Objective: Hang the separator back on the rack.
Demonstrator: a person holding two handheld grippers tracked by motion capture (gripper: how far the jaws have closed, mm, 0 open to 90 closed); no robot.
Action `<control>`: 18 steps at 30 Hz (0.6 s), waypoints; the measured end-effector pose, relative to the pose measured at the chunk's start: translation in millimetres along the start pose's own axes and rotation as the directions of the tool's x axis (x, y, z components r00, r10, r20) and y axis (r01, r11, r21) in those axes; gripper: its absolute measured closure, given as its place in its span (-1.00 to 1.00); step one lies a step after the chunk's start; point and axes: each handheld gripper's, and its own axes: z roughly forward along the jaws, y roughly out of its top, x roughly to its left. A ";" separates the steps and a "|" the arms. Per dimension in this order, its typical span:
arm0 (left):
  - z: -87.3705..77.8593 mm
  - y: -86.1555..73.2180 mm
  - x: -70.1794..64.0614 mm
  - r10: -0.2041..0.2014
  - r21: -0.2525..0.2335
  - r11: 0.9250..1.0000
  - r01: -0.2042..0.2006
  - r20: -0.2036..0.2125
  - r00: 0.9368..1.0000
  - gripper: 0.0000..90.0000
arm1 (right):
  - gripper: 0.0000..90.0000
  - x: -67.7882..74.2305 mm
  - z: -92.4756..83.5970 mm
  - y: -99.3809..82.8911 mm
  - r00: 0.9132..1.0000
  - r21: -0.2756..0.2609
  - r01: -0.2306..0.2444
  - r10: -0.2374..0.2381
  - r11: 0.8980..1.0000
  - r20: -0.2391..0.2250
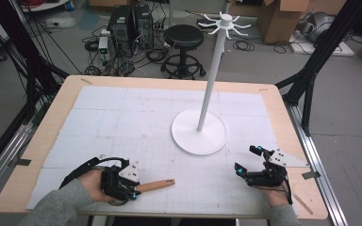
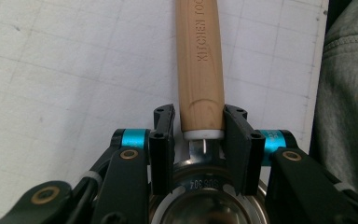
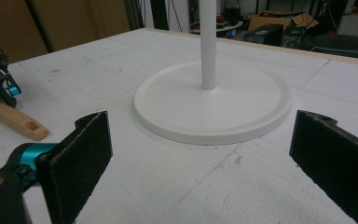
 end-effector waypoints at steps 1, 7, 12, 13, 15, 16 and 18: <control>0.1 0.1 0.1 0.003 -0.001 1.000 -0.003 0.001 1.000 0.46 | -0.89 0.3 0.4 0.1 1.000 -0.001 0.001 -0.001 1.000 0.001; -0.1 0.2 -2.3 0.018 -0.001 1.000 -0.018 -0.007 1.000 0.52 | -0.89 0.6 0.6 0.1 1.000 0.002 -0.003 0.003 1.000 -0.001; -0.1 0.0 -3.2 0.024 -0.004 1.000 -0.024 -0.014 1.000 0.53 | -0.89 -0.3 -0.5 0.1 1.000 -0.003 -0.002 0.002 1.000 0.000; -0.2 0.1 -3.9 0.027 -0.004 1.000 -0.027 -0.018 0.999 0.53 | -0.89 0.0 -0.4 0.2 1.000 -0.003 -0.004 0.004 1.000 -0.001; -0.3 0.1 -4.5 0.026 -0.003 1.000 -0.026 -0.021 0.999 0.53 | -0.89 -0.3 -0.1 0.1 1.000 -0.002 0.002 -0.002 1.000 -0.001; -0.3 0.1 -4.5 0.026 -0.003 1.000 -0.026 -0.021 0.999 0.53 | -0.89 -0.3 -0.1 0.1 1.000 -0.002 0.002 -0.002 1.000 -0.001; -0.5 0.2 -5.0 0.027 -0.002 1.000 -0.027 -0.024 0.999 0.54 | -0.89 -0.2 0.1 0.2 1.000 -0.001 0.004 -0.004 1.000 0.000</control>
